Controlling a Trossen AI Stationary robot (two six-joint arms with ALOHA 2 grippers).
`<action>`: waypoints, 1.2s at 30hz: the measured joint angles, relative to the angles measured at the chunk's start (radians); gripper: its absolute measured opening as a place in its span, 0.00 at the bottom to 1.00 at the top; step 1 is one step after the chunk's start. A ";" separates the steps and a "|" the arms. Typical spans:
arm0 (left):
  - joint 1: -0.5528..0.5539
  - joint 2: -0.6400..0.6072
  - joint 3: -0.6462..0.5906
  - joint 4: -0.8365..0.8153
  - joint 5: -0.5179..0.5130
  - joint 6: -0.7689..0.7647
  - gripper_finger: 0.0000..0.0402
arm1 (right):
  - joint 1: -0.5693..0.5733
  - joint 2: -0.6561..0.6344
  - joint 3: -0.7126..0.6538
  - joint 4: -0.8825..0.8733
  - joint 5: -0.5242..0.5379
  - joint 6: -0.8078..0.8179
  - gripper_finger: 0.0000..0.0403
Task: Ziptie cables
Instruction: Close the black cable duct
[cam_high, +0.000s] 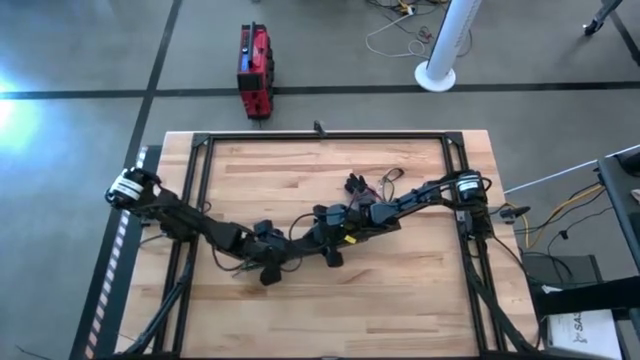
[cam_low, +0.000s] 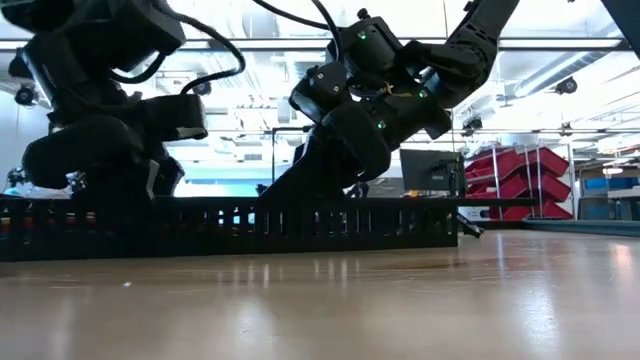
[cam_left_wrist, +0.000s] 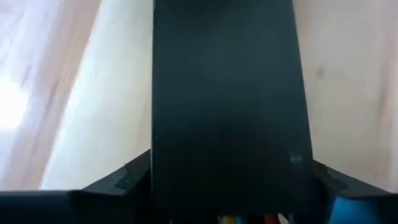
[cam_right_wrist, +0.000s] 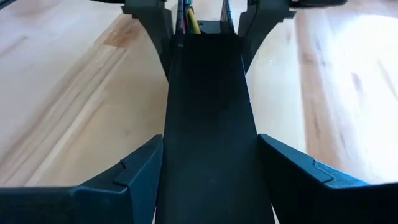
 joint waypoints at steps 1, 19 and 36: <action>0.000 -0.005 0.011 -0.045 -0.001 -0.012 0.60 | 0.000 -0.002 -0.006 0.004 0.007 -0.003 0.54; -0.073 -0.063 -0.118 -0.061 0.058 -0.206 0.56 | -0.034 -0.012 -0.021 -0.044 -0.028 -0.046 0.54; -0.035 -0.052 -0.097 -0.032 0.044 -0.090 0.54 | -0.025 0.000 -0.015 0.024 -0.110 0.006 0.54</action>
